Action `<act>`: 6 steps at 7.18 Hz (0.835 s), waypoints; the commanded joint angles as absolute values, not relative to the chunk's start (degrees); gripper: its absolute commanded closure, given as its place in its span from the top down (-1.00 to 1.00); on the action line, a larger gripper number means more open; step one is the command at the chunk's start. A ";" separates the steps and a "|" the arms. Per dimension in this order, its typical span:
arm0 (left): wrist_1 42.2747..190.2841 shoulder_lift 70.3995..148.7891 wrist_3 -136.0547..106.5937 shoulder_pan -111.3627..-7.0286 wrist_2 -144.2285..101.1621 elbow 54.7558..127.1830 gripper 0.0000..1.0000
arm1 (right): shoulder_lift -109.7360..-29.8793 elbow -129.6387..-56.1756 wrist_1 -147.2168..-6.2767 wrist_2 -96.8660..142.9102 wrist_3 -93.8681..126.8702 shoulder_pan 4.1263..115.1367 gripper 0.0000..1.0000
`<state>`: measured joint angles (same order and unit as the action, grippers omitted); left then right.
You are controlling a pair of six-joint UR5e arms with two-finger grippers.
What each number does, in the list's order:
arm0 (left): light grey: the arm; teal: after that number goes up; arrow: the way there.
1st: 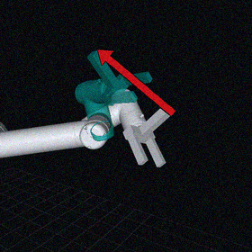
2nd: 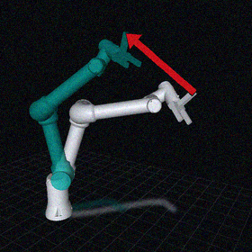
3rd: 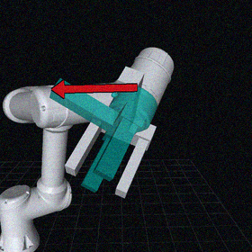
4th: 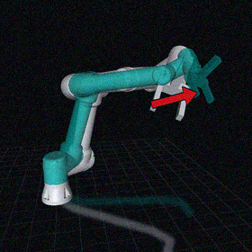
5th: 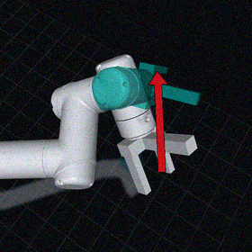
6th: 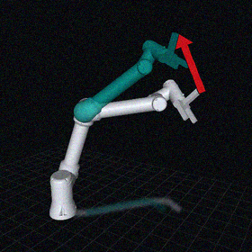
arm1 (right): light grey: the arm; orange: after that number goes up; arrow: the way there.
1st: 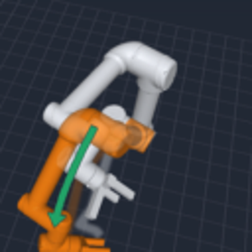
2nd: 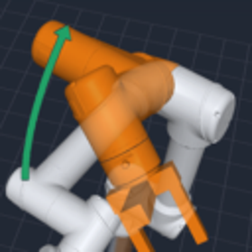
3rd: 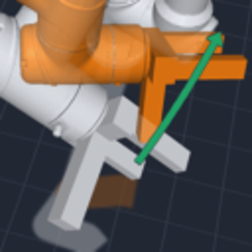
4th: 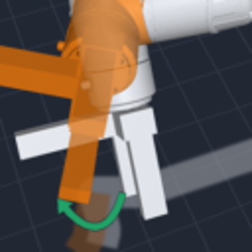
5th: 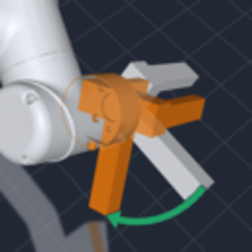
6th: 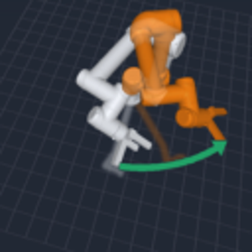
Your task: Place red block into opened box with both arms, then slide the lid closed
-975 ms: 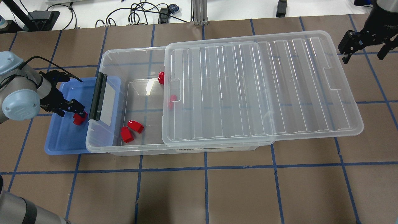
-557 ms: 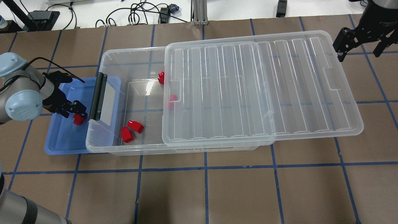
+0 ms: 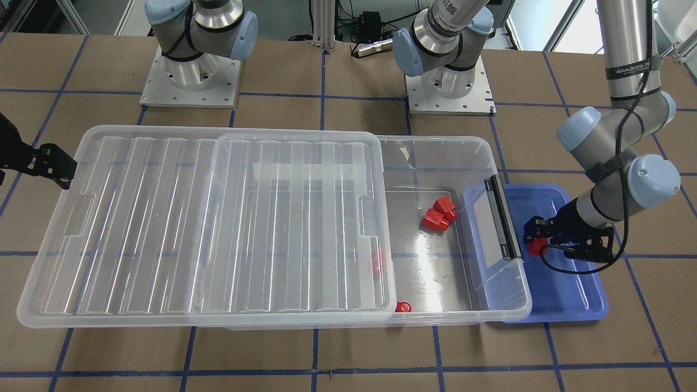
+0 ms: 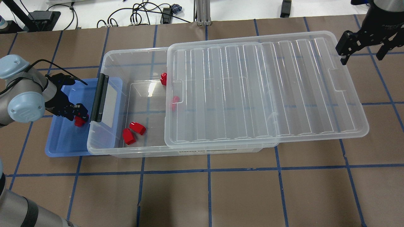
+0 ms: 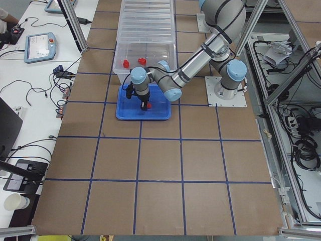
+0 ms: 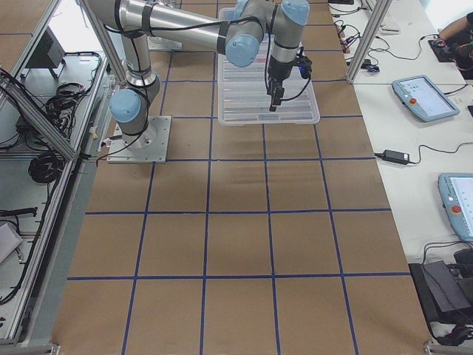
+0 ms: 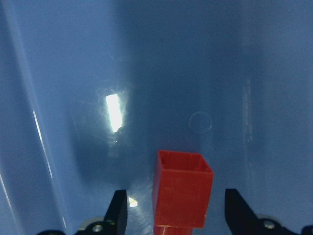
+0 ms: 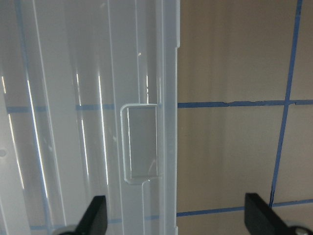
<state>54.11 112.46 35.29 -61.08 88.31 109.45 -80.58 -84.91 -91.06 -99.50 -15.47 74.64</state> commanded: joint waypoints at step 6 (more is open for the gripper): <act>77.70 103.82 29.39 -65.10 87.02 94.63 -0.60 | -80.77 -85.34 -91.76 -99.58 -15.21 74.53 1.00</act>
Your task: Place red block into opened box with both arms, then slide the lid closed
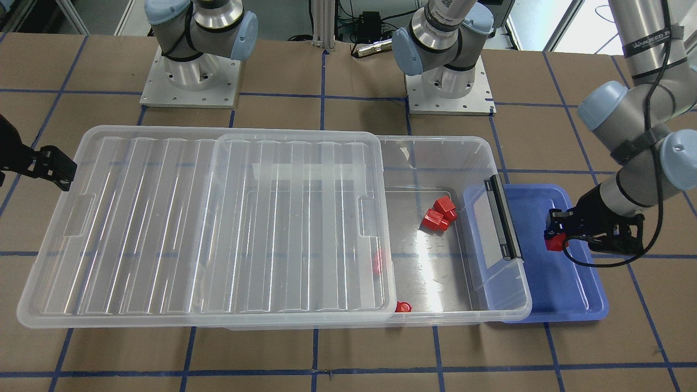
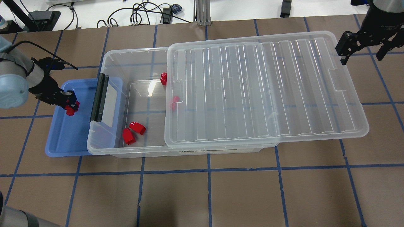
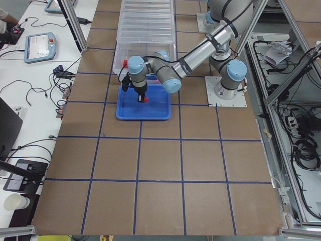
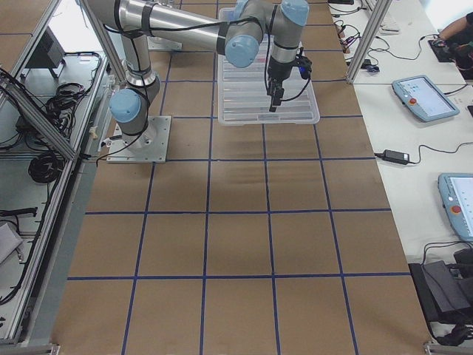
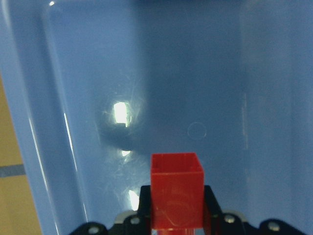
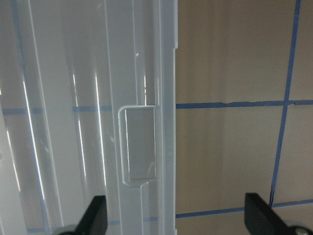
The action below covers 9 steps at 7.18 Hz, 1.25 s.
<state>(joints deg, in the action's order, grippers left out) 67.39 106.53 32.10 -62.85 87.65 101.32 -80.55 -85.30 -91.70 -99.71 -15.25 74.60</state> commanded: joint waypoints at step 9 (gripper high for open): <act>60.68 101.25 8.35 -89.03 86.75 102.45 -0.88 | -81.56 -85.34 -91.14 -98.00 -15.12 74.53 1.00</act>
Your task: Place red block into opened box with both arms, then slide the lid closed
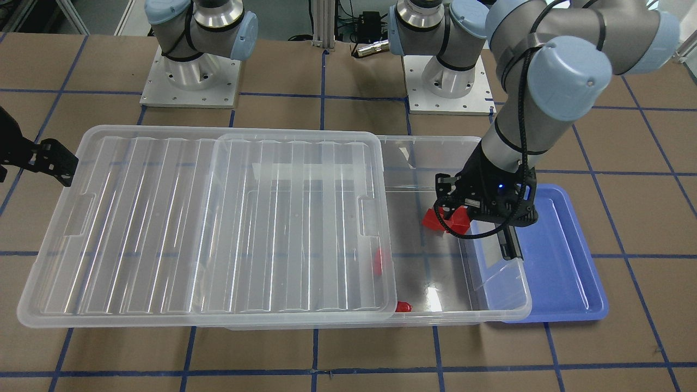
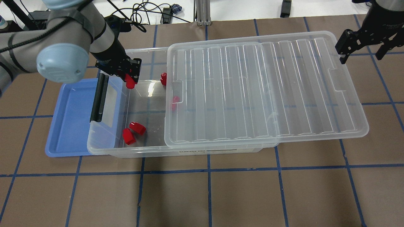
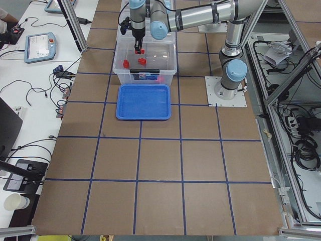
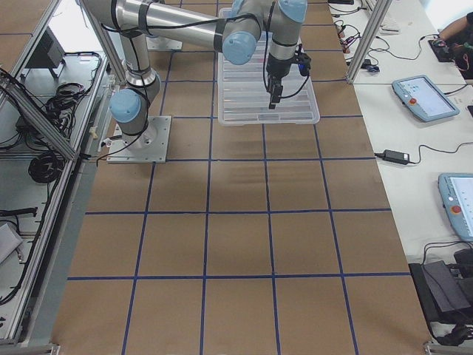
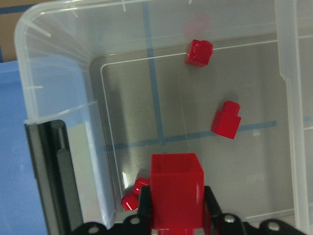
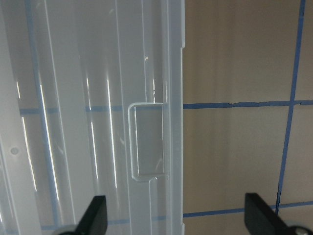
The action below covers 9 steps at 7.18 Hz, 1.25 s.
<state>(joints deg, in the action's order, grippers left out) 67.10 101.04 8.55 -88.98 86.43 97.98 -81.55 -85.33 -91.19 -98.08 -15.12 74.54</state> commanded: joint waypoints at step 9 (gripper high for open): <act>58.62 108.81 -0.97 -88.51 87.01 107.22 0.69 | -81.56 -85.43 -91.15 -98.00 -15.12 74.53 1.00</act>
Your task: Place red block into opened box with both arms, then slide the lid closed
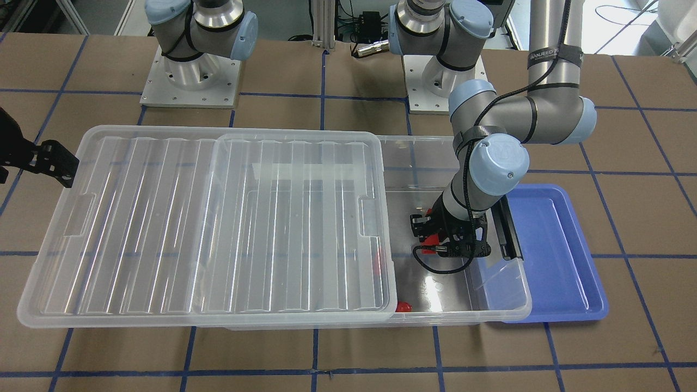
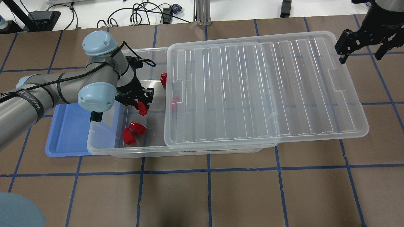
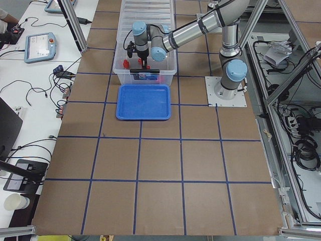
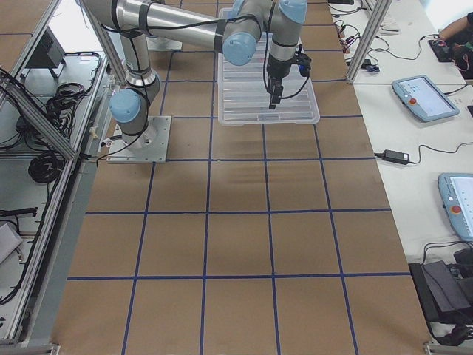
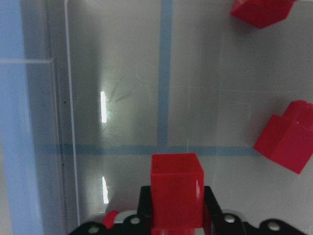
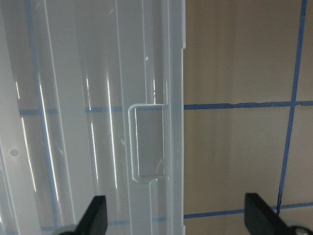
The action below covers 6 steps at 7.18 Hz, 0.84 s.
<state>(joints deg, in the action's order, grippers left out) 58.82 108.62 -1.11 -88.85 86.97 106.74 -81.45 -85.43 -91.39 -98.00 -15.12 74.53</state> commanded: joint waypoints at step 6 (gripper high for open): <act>75.52 100.30 -1.67 -89.82 86.75 94.87 1.00 | -81.39 -85.43 -91.58 -98.00 -15.21 74.53 1.00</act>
